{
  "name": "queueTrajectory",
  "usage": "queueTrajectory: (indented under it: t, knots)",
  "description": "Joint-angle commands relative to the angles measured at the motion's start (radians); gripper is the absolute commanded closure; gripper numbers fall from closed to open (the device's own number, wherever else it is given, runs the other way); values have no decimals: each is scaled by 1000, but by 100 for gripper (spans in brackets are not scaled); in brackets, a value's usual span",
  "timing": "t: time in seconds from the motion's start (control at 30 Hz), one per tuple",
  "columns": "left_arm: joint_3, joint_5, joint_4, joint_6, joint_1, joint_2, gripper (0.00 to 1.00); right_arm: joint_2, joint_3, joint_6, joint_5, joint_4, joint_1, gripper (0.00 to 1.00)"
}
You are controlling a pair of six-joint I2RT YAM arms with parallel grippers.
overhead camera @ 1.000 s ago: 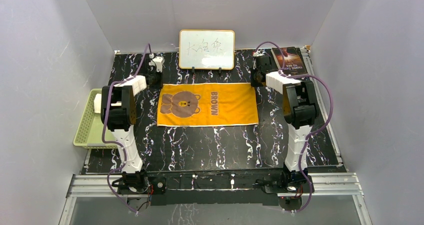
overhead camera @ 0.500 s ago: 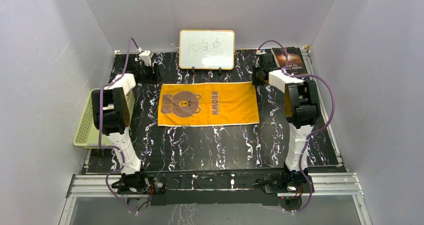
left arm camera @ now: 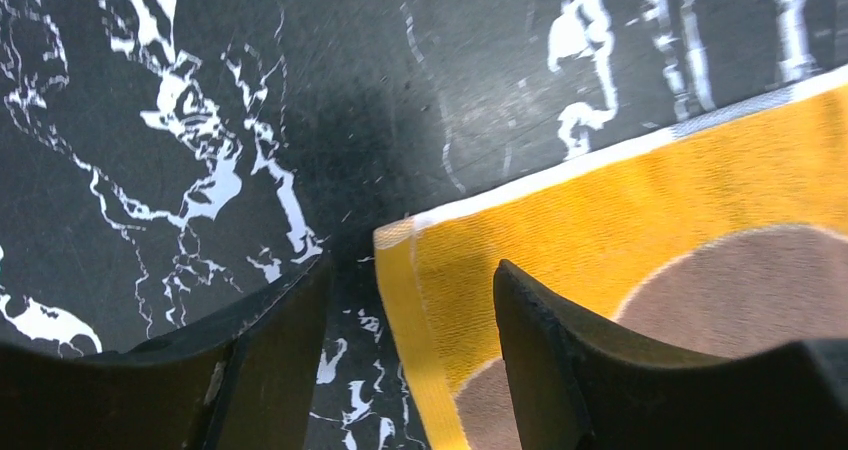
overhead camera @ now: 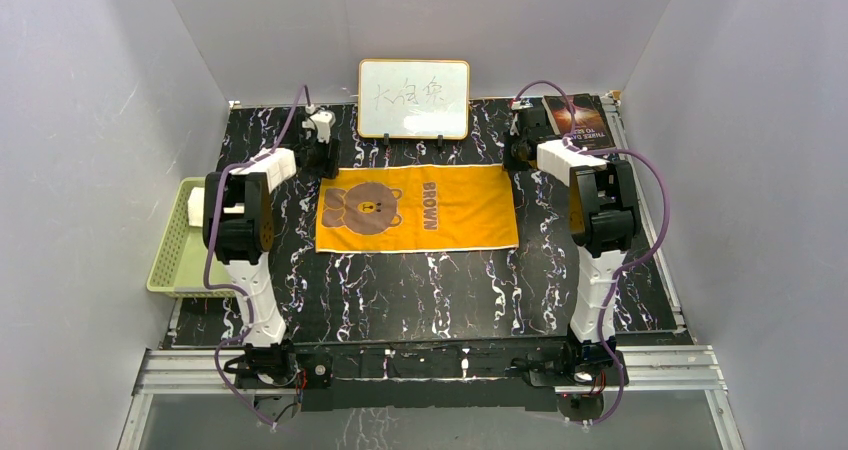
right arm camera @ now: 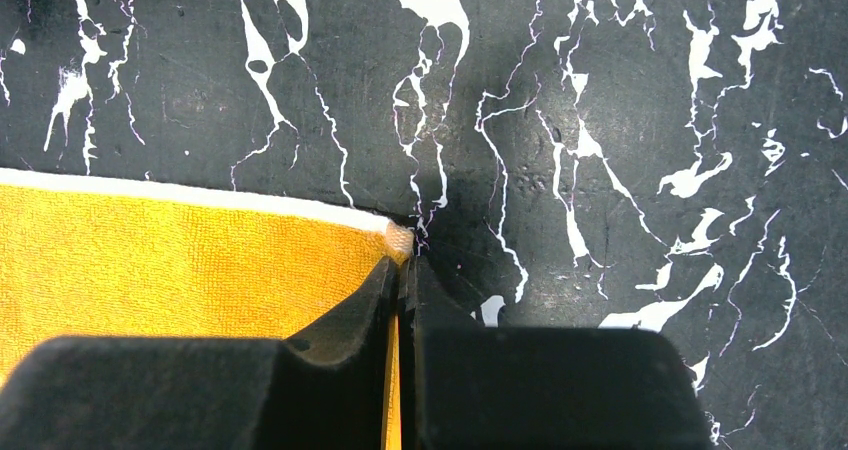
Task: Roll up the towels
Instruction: Fold the towel at the center of the board.
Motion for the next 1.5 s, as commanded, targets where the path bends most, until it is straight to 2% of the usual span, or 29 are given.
queueTrajectory:
  t: [0.0, 0.07, 0.2, 0.27, 0.37, 0.67, 0.9, 0.97, 1.07, 1.2, 1.37, 1.47]
  knots:
    - [25, -112, -30, 39, -1, 30, 42, -56, 19, 3, -6, 27, -4, 100]
    - [14, -104, -26, 38, -4, 42, 44, -57, 19, 3, -6, 27, -4, 100]
    - [1, -84, -32, 33, -12, 72, 59, -60, 19, 0, -4, 25, -5, 100]
    - [-10, -56, -25, 35, -12, 76, 73, -61, 19, 0, -4, 24, -5, 100]
    - [-6, -17, -26, 40, -12, 79, 100, -63, 19, 1, -7, 24, -5, 100]
    - [96, 36, -52, 21, 17, -6, 100, -86, 53, 16, -26, 49, -13, 100]
    - [292, 37, -118, 21, 26, 18, 100, -43, 219, 36, -28, 15, -16, 100]
    - [302, 46, -126, 17, 27, 19, 100, -41, 249, 44, -33, 0, -16, 100]
    - [220, 57, -77, -4, 27, -31, 100, -83, 206, 50, -38, 17, -16, 100]
    - [40, 67, 2, -39, 27, -136, 100, -188, 61, 56, -12, 67, -16, 100]
    - [-235, 100, 102, -118, 27, -278, 100, -388, -268, 162, -27, 211, -16, 100]
    - [-366, 74, 152, -136, 28, -338, 100, -479, -430, 196, -52, 255, -15, 100]
